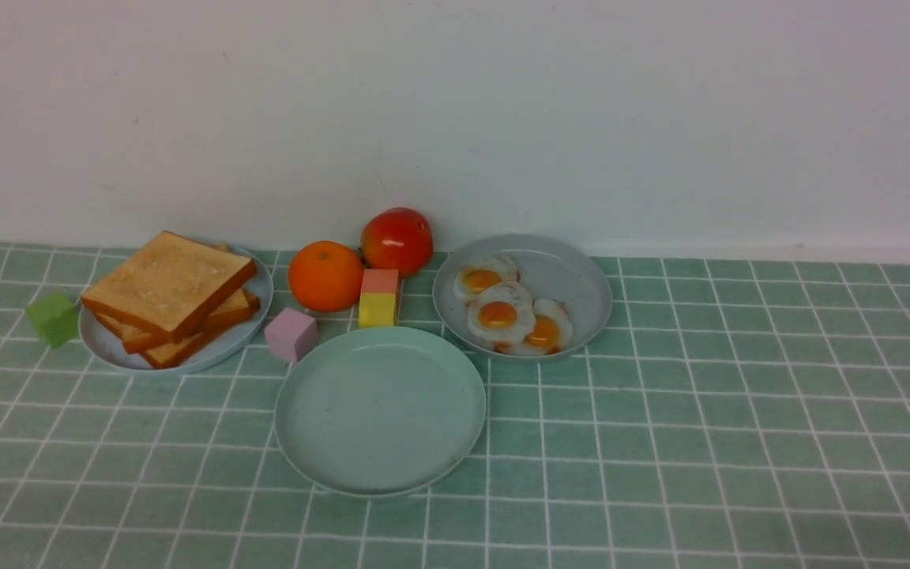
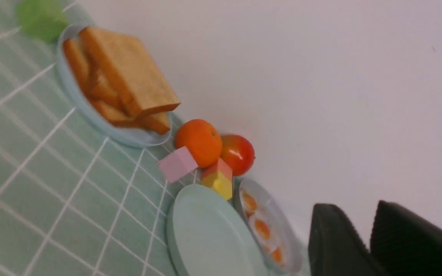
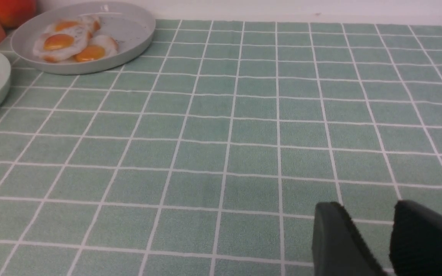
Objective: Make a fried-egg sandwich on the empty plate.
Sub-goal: Use the left arm to grab a slice of bread
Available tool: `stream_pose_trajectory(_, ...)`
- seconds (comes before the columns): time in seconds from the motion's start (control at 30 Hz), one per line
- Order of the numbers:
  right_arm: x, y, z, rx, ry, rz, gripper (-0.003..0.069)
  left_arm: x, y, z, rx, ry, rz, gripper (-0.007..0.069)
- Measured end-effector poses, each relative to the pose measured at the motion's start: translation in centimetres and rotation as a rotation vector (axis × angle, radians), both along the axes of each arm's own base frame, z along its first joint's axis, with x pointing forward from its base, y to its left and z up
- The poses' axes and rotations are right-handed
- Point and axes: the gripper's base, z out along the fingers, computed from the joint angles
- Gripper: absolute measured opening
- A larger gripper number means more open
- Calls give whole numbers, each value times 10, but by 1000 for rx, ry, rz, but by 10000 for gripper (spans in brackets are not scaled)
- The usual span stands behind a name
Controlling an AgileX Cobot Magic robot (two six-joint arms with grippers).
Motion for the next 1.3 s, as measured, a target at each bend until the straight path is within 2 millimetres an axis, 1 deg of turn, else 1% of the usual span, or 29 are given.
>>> stream_pose_trajectory(0.1,1,0,1,-8,-18,-2,239,7,-5,27,198,128,-78,53)
stream_pose_trajectory(0.13,1,0,2,21,-37,-6,239,12,-7,40,281,183,-121,20)
stream_pose_trajectory(0.17,1,0,2,33,-40,-6,239,15,-8,40,293,218,-136,15)
stream_pose_trajectory(0.2,2,1,5,98,-68,-14,239,21,-10,52,361,275,-186,-6)
stream_pose_trajectory(0.3,3,2,12,272,-146,-33,239,36,-16,66,483,394,-309,-13)
stream_pose_trajectory(0.33,4,3,14,333,-165,-40,239,43,-20,70,528,426,-363,-13)
stream_pose_trajectory(0.4,4,3,18,419,-192,-50,239,54,-24,76,583,427,-402,-13)
stream_pose_trajectory(0.47,4,3,19,481,-207,-57,239,65,-27,78,629,407,-412,-13)
stream_pose_trajectory(0.5,4,2,22,527,-234,-64,239,74,-29,77,657,386,-404,-13)
stream_pose_trajectory(0.57,4,2,24,572,-254,-70,239,84,-31,76,669,372,-394,-13)
stream_pose_trajectory(0.6,3,2,29,601,-252,-64,239,96,-33,74,676,374,-382,-13)
stream_pose_trajectory(0.63,1,5,38,601,-231,-45,239,110,-36,71,684,405,-382,-13)
stream_pose_trajectory(0.7,-3,8,59,570,-199,-7,239,128,-39,69,695,462,-386,-13)
stream_pose_trajectory(0.77,-7,13,93,482,-132,47,239,151,-43,66,727,540,-402,-13)
stream_pose_trajectory(0.8,-7,16,114,417,-74,80,239,168,-45,66,754,583,-412,-13)
stream_pose_trajectory(0.83,-4,17,124,378,-29,93,239,178,-47,61,774,621,-423,-13)
stream_pose_trajectory(0.87,-4,19,146,300,42,133,239,195,-49,61,806,649,-428,-13)
stream_pose_trajectory(0.93,5,22,168,218,160,173,239,219,-53,54,842,696,-438,-13)
stream_pose_trajectory(0.97,10,23,178,189,213,195,234,229,-54,55,858,697,-436,-13)
stream_pose_trajectory(1.0,11,24,186,171,240,212,225,237,-55,51,873,713,-438,-13)
stream_pose_trajectory(1.03,18,26,194,152,293,239,200,251,-54,50,883,719,-428,-13)
stream_pose_trajectory(1.1,25,29,204,128,330,278,136,273,-50,46,880,738,-409,-13)
stream_pose_trajectory(1.13,26,29,205,126,333,282,136,274,-50,43,882,745,-411,-13)
stream_pose_trajectory(1.17,31,32,212,110,345,314,66,291,-44,40,883,756,-393,-13)
stream_pose_trajectory(1.2,33,33,213,105,353,332,34,301,-40,38,887,761,-384,-13)
stream_pose_trajectory(1.23,34,34,213,105,356,335,20,302,-39,40,888,755,-380,-13)
stream_pose_trajectory(1.27,37,37,214,98,368,363,-8,320,-34,33,911,765,-376,-13)
stream_pose_trajectory(1.3,38,38,213,93,374,375,-12,326,-33,31,925,766,-378,-13)
